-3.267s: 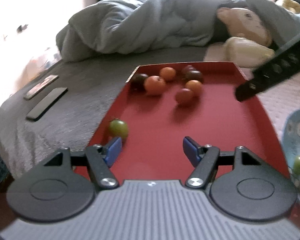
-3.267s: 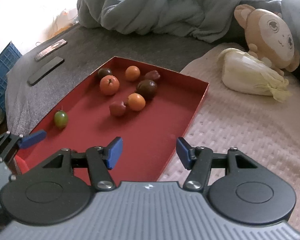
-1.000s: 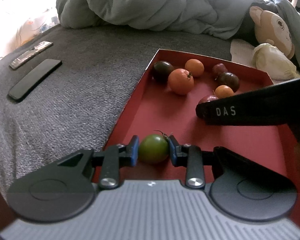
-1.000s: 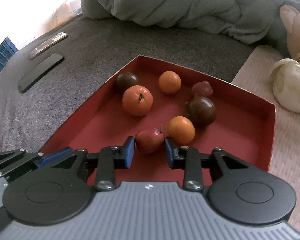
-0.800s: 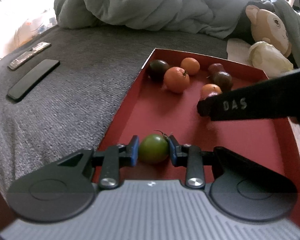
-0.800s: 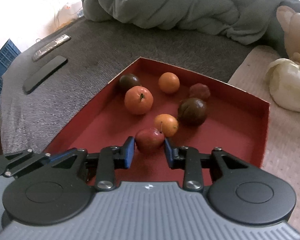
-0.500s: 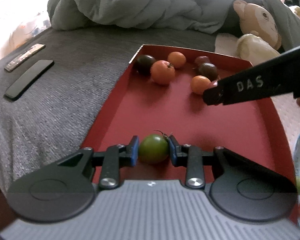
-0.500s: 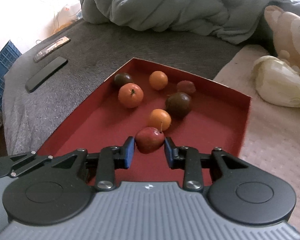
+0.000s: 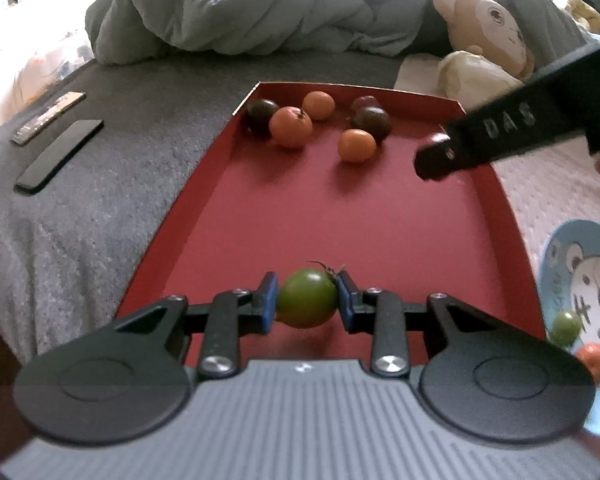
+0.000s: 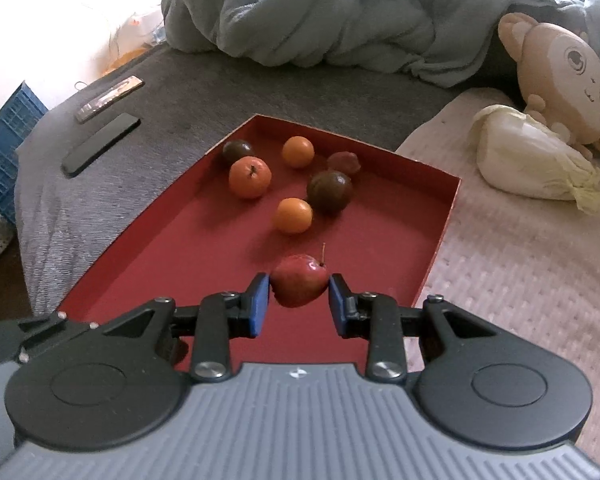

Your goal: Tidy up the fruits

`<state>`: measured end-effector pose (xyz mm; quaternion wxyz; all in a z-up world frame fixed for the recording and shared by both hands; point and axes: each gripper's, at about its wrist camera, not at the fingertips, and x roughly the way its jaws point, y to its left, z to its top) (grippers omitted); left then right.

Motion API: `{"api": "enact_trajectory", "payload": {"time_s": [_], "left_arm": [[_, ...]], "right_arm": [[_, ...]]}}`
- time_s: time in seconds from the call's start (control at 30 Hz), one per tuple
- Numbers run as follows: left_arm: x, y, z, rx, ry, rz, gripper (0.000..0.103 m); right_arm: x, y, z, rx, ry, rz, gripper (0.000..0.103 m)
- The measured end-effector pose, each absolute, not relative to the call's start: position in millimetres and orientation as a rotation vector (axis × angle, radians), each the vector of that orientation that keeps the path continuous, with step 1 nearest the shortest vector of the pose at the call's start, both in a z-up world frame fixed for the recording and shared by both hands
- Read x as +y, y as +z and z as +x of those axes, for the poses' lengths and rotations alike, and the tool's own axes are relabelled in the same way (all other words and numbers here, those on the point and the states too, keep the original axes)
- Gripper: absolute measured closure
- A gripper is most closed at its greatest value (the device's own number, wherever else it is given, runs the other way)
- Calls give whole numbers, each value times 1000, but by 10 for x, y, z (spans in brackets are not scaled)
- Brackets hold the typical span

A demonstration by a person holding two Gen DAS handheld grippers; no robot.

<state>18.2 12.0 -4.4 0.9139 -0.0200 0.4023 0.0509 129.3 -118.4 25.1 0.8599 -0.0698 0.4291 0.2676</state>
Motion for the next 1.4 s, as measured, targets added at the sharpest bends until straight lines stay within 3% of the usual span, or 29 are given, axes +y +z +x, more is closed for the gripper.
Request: {"api": "enact_trajectory", "payload": {"time_s": [1.4], "left_arm": [[-145,-153,117,806,45,-18,69]], "right_arm": [[-1634,323,994,894,572,-134,66]]}}
